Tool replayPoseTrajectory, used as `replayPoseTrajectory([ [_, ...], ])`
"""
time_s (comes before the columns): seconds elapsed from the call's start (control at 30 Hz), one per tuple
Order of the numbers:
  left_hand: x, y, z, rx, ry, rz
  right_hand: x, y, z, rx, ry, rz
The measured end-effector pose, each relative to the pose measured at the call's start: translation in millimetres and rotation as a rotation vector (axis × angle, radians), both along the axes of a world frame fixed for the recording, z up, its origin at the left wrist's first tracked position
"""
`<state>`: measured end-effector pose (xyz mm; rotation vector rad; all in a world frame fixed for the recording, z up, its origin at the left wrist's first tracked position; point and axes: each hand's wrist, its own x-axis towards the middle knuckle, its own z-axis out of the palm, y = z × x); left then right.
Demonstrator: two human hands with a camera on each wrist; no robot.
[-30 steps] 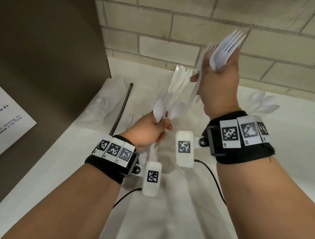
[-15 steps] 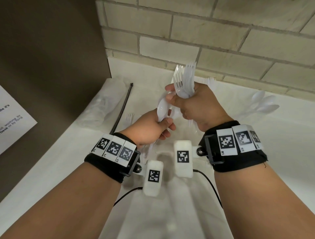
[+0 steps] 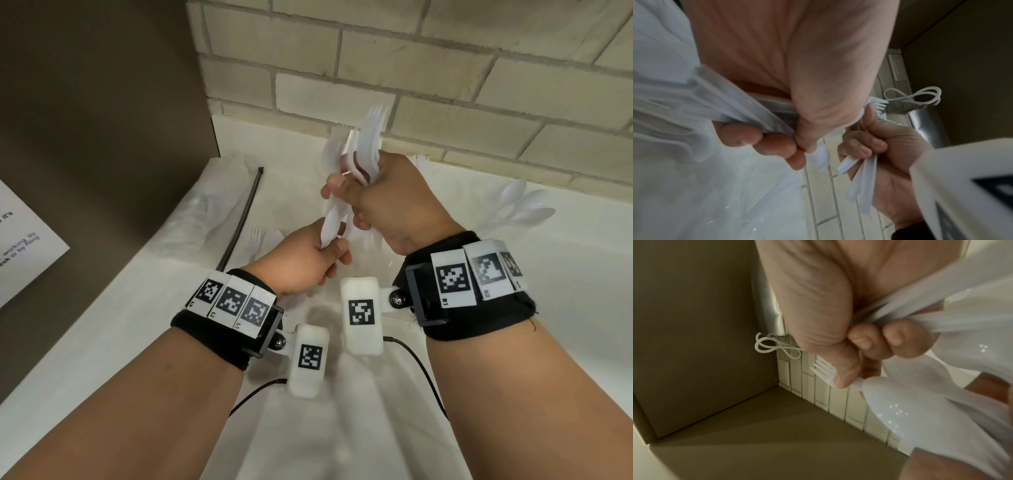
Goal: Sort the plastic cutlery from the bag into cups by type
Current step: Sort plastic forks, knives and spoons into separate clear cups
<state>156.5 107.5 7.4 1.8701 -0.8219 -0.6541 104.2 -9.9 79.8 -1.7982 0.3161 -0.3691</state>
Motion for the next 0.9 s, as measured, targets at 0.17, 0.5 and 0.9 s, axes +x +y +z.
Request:
replayPoseTrajectory([
  [0.17,-2,0,0,0.028,0.009,0.027,-1,-2,5,0.07,-0.11,-0.098],
  [0.5,3,5,0,-0.163,0.309,0.228,9,-93,22,-0.034,-0.282,-0.414],
  [0.9,4,-3,6,-0.301,0.579,0.243,41,-137,-48,0.003,-0.157,-0.556],
])
